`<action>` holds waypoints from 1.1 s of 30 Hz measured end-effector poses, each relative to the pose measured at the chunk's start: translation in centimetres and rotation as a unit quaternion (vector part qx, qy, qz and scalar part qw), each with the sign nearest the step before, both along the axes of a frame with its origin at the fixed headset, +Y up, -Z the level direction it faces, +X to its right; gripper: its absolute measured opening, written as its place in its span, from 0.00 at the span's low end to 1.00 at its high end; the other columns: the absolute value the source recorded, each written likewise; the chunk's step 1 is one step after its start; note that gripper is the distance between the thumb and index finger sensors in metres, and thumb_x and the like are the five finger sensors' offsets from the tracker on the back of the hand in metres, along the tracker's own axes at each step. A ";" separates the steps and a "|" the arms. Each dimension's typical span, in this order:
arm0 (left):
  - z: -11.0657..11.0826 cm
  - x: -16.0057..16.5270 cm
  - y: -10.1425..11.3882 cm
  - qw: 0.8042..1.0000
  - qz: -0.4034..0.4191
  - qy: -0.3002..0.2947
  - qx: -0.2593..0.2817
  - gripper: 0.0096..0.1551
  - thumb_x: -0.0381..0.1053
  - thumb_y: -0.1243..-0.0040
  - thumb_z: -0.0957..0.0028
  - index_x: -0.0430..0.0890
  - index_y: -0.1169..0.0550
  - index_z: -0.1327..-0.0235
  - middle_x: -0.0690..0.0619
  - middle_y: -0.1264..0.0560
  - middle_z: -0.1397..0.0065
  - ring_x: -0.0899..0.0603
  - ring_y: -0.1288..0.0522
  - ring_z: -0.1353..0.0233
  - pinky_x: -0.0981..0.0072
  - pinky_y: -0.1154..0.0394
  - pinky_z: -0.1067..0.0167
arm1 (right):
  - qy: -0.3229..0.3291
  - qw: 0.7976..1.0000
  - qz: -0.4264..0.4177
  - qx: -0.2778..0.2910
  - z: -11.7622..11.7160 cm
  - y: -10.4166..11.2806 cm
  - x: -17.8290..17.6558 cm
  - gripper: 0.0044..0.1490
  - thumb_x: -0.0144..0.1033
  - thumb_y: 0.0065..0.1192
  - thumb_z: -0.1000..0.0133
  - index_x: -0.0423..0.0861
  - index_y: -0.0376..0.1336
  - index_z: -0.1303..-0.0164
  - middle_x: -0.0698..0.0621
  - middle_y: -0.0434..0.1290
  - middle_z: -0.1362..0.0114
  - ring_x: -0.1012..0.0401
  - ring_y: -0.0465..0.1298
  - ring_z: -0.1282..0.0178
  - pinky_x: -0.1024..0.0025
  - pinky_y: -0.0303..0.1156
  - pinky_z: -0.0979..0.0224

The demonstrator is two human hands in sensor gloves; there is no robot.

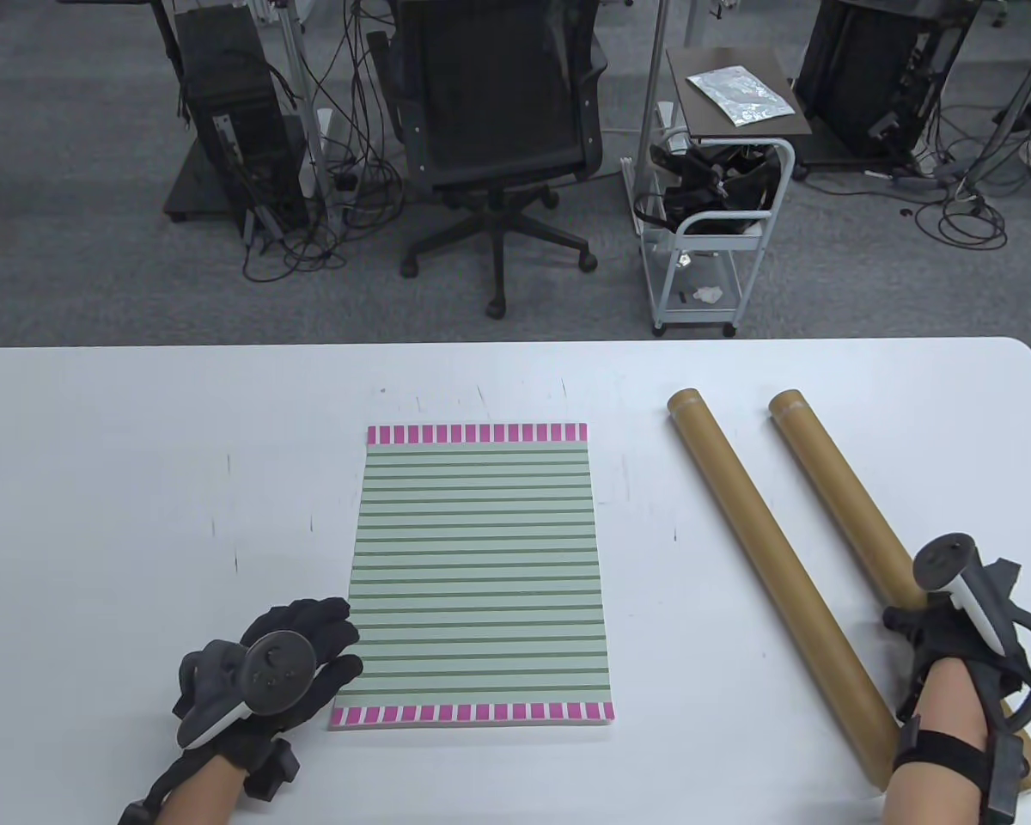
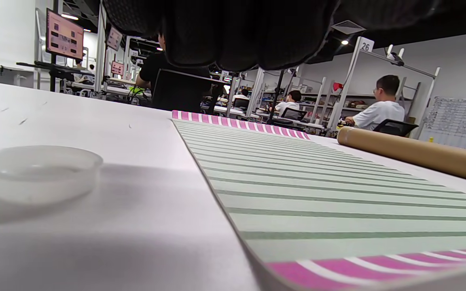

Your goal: Roll up mouse pads and store in mailing tubes

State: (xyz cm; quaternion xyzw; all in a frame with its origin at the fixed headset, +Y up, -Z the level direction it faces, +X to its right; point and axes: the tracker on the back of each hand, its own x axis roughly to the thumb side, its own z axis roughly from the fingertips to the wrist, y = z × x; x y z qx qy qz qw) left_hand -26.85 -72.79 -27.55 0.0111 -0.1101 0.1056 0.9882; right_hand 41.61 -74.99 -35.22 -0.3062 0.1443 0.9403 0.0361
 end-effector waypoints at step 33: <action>0.6 7.0 -3.5 0.967 -0.203 -0.122 -0.094 0.37 0.69 0.35 0.68 0.65 0.26 0.41 0.59 0.25 0.35 0.54 0.18 0.51 0.84 0.22 0.64 | 0.552 0.828 0.060 0.082 9.4 -1.8 -35.5 0.37 0.51 0.62 0.52 0.55 0.59 0.31 0.53 0.70 0.34 0.57 0.75 0.44 0.67 0.75 0.38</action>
